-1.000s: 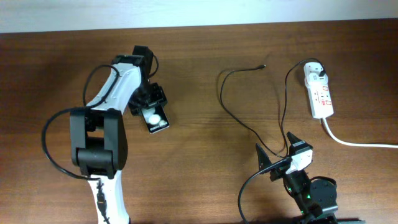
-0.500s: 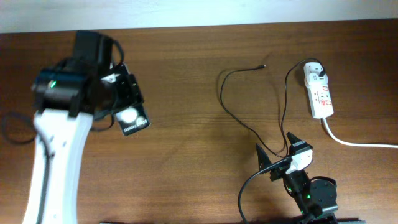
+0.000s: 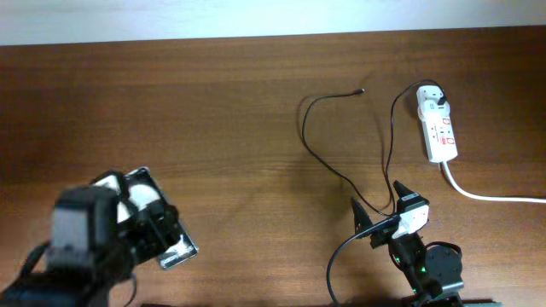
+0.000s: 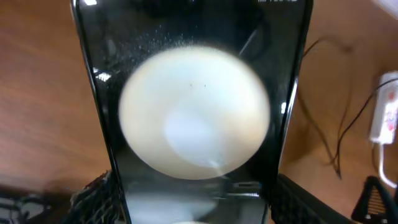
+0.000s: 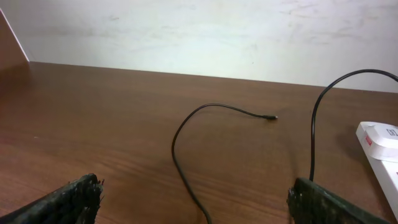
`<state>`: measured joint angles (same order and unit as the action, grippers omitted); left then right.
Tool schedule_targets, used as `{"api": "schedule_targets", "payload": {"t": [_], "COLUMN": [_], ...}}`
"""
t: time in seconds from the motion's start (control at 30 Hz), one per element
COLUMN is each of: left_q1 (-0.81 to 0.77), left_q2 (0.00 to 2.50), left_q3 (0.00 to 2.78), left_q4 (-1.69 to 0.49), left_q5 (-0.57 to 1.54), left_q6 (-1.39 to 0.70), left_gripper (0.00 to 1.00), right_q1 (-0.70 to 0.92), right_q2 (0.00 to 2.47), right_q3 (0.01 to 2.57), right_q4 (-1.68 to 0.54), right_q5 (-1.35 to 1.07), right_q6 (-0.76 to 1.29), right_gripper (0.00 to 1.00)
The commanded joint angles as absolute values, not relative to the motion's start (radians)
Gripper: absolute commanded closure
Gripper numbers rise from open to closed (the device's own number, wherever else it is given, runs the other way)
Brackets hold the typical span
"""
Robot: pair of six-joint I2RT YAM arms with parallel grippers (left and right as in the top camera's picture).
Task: Plug charger to phone and switch on socket
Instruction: 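Lift the phone with the left gripper and turn it upright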
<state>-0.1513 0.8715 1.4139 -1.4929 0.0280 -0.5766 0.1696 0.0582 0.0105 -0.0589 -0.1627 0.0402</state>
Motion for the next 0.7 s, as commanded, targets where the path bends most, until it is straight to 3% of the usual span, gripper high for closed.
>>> {"api": "schedule_targets", "payload": {"t": [0.0,0.13,0.3,0.5,0.67], "left_q1": [-0.152,-0.152,-0.152,-0.152,-0.152], "left_q2": [0.892,1.044,1.294,1.414,1.414], "left_q3": [1.159,0.936,0.934,0.934,0.934], "left_q4": [-1.266,-1.002,-0.862,-0.837,-0.838], "left_q5": [0.218,0.393,0.620,0.920,0.984], "left_q6": [-0.634,-0.749,-0.775,-0.797,-0.801], "left_gripper": [0.34,0.35,0.37,0.36,0.36], "right_q1": [0.163,0.163,0.163,0.163,0.163], "right_q2": [0.054,0.054,0.054,0.054,0.054], "right_q3": [0.006,0.006,0.006,0.006,0.006], "right_q4": [-0.064,-0.064,-0.064,-0.064,-0.064], "right_q5": [-0.171,-0.171,-0.171,-0.171,-0.171], "right_q6": [0.033,0.033,0.033,0.033,0.033], "right_gripper": [0.01,0.01,0.01,0.01,0.01]}}
